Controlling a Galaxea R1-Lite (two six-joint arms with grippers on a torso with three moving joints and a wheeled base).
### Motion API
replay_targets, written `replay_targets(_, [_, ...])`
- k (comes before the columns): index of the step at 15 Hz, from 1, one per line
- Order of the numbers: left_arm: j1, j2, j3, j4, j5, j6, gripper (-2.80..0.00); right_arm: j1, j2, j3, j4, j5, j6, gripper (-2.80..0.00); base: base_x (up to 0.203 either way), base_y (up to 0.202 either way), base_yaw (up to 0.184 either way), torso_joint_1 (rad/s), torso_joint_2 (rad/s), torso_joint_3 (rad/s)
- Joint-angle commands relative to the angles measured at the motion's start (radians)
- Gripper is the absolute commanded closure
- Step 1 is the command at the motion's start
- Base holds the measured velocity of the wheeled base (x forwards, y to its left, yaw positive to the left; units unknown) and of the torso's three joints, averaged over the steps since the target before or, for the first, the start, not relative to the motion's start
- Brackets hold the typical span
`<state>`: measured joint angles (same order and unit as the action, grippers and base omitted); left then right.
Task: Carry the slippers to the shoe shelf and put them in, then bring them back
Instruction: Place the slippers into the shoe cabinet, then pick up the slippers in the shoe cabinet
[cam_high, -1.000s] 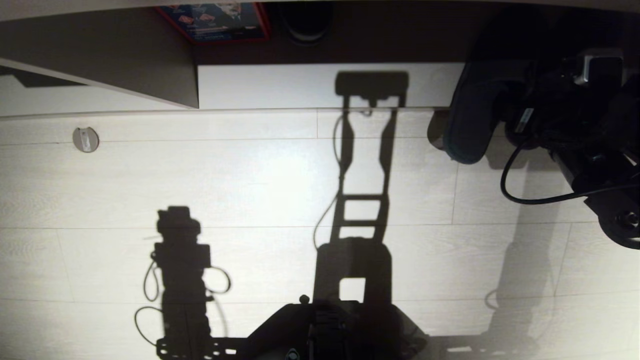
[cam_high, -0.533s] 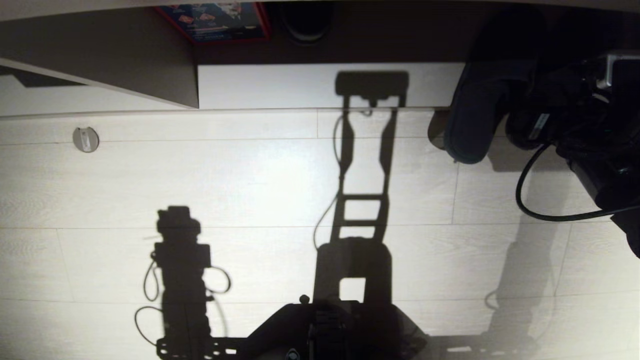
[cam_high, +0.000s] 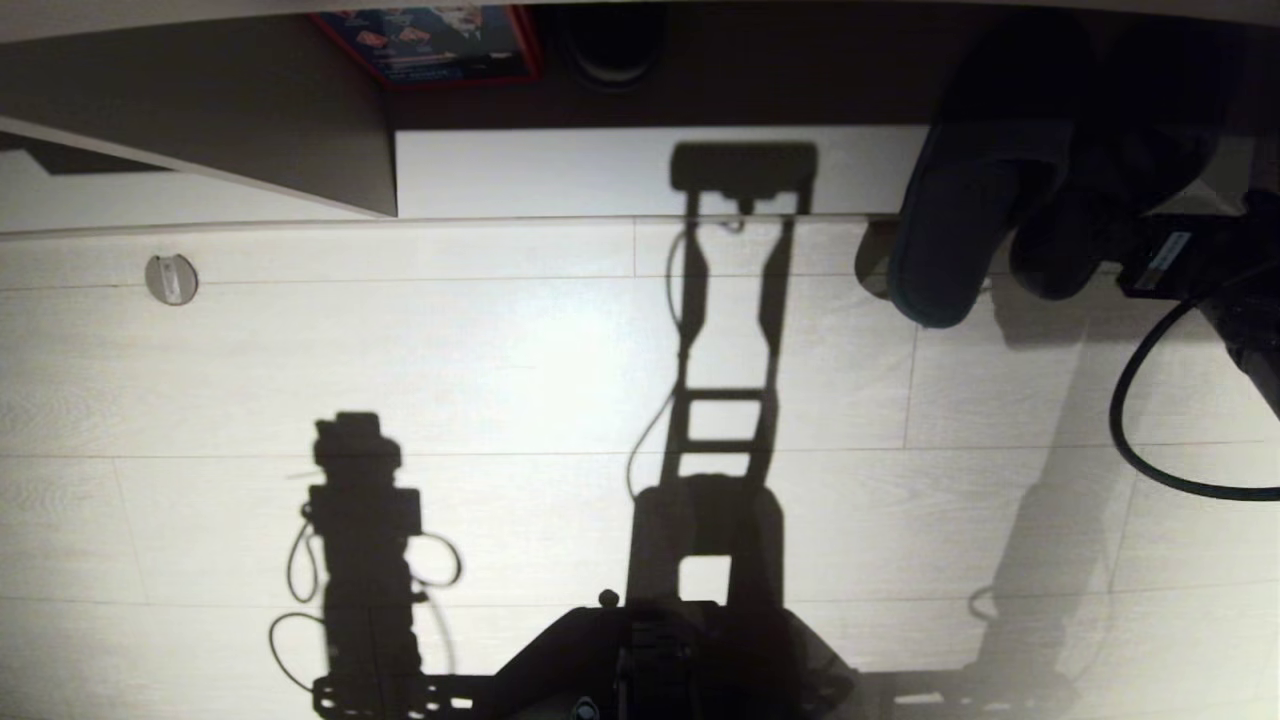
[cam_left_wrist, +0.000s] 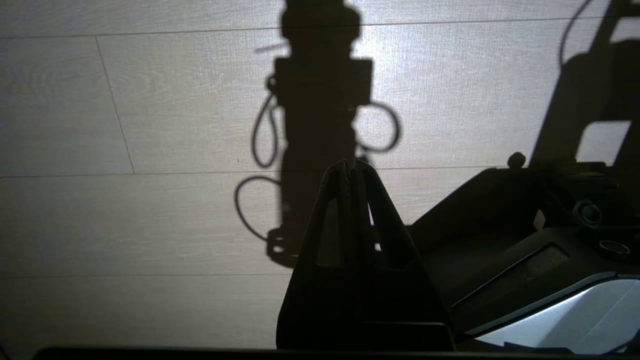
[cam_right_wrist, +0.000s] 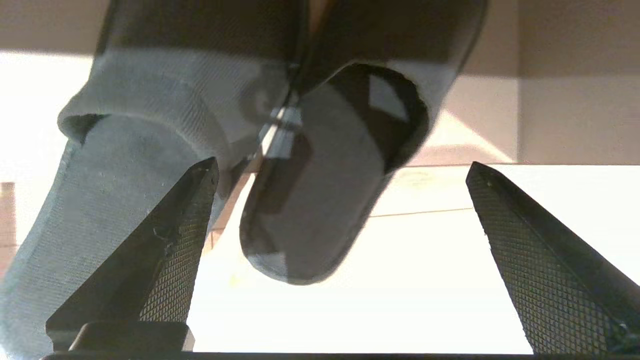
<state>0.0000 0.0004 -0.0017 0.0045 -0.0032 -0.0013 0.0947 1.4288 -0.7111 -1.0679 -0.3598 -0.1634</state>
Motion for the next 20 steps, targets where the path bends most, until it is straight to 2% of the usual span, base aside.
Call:
replay_targets(1, [0.0, 0.0, 0.0, 0.0, 0.0, 0.0, 0.0, 0.0, -0.042, 0.024, -0.005, -0.002, -0.001, -2.8, 0.0, 0.0, 0.0, 0.0, 0.0, 0.0])
replay_targets(13, [0.0, 0.0, 0.0, 0.0, 0.0, 0.0, 0.0, -0.006, -0.325, 0.334, 0.026, 0.022, 0.044, -2.8, 0.0, 0.0, 0.0, 0.0, 0.0, 0.0])
replay_targets(15, [0.0, 0.0, 0.0, 0.0, 0.0, 0.0, 0.0, -0.014, -0.41, 0.4, 0.084, 0.043, 0.046, -2.8, 0.0, 0.0, 0.0, 0.0, 0.0, 0.0])
replay_targets(18, [0.0, 0.0, 0.0, 0.0, 0.0, 0.0, 0.0, -0.023, -0.482, 0.427, 0.194, 0.075, 0.064, -2.8, 0.0, 0.0, 0.0, 0.0, 0.0, 0.0])
replay_targets(19, [0.0, 0.0, 0.0, 0.0, 0.0, 0.0, 0.0, -0.027, -0.519, 0.445, 0.241, 0.09, 0.07, 0.0, 0.0, 0.0, 0.0, 0.0, 0.0, 0.0])
replay_targets(20, [0.0, 0.0, 0.0, 0.0, 0.0, 0.0, 0.0, -0.037, -0.54, 0.464, 0.268, 0.108, 0.073, 0.0, 0.0, 0.0, 0.0, 0.0, 0.0, 0.0])
